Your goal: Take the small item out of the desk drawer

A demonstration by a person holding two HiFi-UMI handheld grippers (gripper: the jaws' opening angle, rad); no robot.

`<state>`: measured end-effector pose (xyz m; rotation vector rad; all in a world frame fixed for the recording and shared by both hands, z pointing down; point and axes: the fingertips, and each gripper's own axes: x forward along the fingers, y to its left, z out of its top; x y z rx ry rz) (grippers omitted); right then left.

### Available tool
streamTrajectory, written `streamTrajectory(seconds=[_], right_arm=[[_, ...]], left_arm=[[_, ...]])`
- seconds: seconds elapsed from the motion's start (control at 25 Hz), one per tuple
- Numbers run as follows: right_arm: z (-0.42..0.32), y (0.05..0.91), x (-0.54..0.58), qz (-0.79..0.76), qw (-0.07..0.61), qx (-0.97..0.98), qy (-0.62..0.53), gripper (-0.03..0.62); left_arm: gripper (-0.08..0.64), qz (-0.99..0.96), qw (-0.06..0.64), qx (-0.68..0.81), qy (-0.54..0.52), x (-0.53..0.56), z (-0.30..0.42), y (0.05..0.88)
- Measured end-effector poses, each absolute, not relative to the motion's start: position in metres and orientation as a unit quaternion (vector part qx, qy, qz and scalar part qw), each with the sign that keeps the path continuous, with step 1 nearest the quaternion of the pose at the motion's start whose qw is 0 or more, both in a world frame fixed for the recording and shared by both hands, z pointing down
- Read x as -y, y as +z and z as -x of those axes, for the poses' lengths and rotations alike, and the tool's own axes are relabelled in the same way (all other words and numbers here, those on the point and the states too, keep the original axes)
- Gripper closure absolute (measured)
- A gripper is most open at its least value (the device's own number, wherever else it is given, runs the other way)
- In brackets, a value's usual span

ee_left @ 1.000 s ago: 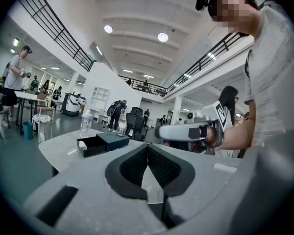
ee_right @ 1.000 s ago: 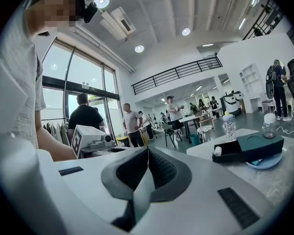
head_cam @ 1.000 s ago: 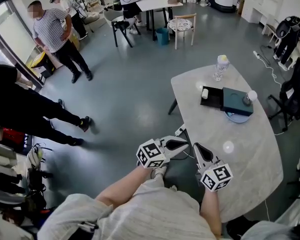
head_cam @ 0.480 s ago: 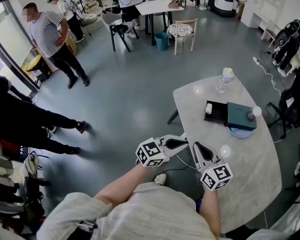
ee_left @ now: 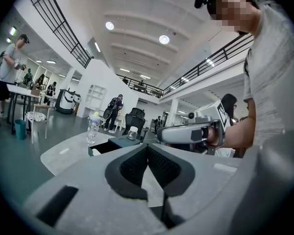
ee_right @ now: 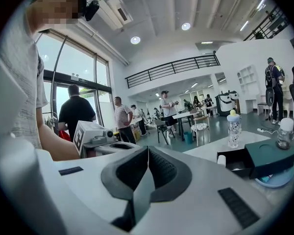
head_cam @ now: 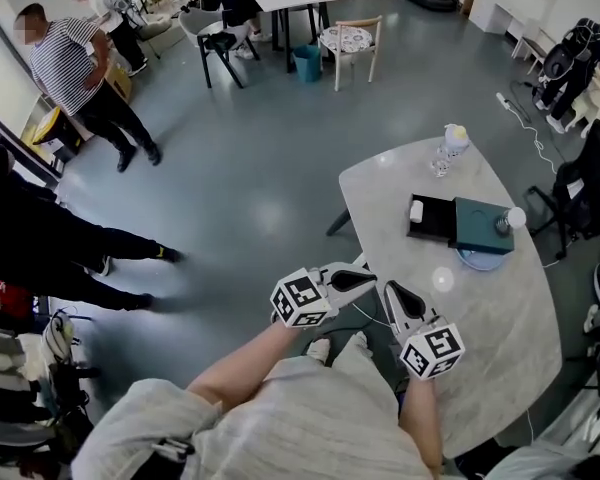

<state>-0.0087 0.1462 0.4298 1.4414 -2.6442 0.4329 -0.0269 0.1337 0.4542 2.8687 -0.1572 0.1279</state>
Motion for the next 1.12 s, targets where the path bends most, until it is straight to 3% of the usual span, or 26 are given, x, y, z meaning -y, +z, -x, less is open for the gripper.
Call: streamTrajectory(seconds=[0.76, 1.12], right_arm=[[-0.086, 0.437, -0.064, -0.456, 0.077, 0.877, 0.128, 0.581], [-0.122, 0.446, -0.041, -0.454, 0.059, 0.878, 0.136, 0.582]], left_arm=[[0.545, -0.985, 0.139, 0.052, 0.083, -0.052, -0.078, 0.463], [0.545, -0.983, 0.132, 0.054, 0.114, -0.033, -0.111, 0.471]])
